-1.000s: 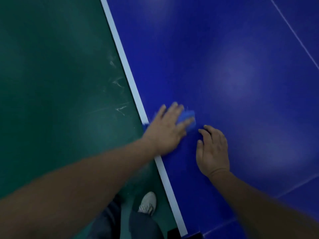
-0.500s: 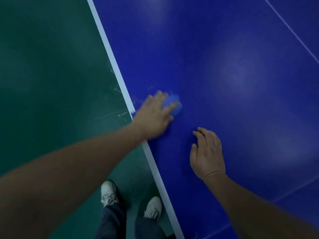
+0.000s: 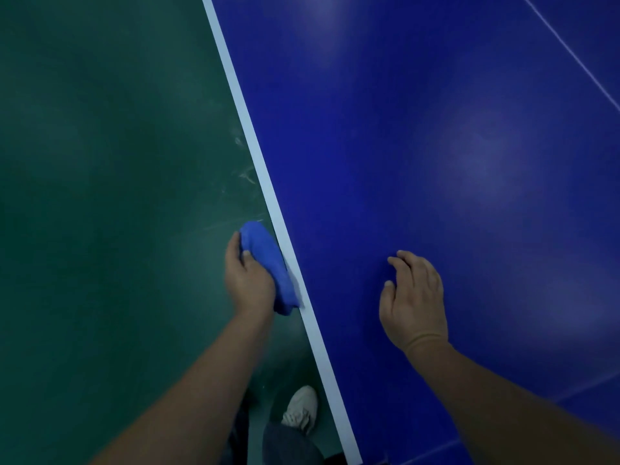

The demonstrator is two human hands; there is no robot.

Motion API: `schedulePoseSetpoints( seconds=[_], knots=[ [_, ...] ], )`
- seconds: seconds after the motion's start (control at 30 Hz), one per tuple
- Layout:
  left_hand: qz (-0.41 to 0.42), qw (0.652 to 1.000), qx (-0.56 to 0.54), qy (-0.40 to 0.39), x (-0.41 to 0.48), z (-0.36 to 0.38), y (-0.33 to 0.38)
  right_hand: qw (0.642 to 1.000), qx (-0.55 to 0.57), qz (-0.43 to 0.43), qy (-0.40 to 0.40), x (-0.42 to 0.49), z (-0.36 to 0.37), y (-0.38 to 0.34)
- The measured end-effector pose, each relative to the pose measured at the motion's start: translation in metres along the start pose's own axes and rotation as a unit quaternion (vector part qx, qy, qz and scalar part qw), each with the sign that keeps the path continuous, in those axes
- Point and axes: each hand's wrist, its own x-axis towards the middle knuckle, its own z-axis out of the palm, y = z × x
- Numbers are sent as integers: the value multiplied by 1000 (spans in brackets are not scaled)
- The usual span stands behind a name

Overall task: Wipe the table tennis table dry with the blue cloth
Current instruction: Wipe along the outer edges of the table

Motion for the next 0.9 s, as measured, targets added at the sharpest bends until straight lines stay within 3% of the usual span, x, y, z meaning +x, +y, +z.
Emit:
schedulePoseSetpoints(
  seconds=[0.07, 0.2, 0.3, 0.47, 0.53, 0.63, 0.77, 0.9],
  knots=[
    [6, 1000, 4, -22, -32, -13, -17, 1000, 0, -4, 1, 0, 0, 0],
    [18, 986, 112, -123, -79, -22, -61, 1000, 3, -9, 7, 0, -1, 0],
    [-4, 968, 103, -227, -110, -34, -92, 1000, 4, -14, 12, -1, -2, -1],
    [-178, 880, 144, -417, -161, -65, -111, 1000, -5, -18, 8, 0, -3, 0],
    [-205, 883, 123, -403, -165, -61, -103, 1000, -7, -18, 10, 1, -3, 1],
    [-213, 921, 31, -326, -161, -47, -86, 1000, -5, -19, 13, 0, -2, 0],
    [-145, 957, -62, -243, -146, -33, -67, 1000, -4, -20, 14, -1, -1, 0],
    [-143, 944, -44, -293, -172, -48, -97, 999, -30, -27, 15, -1, 0, 0]
  ],
)
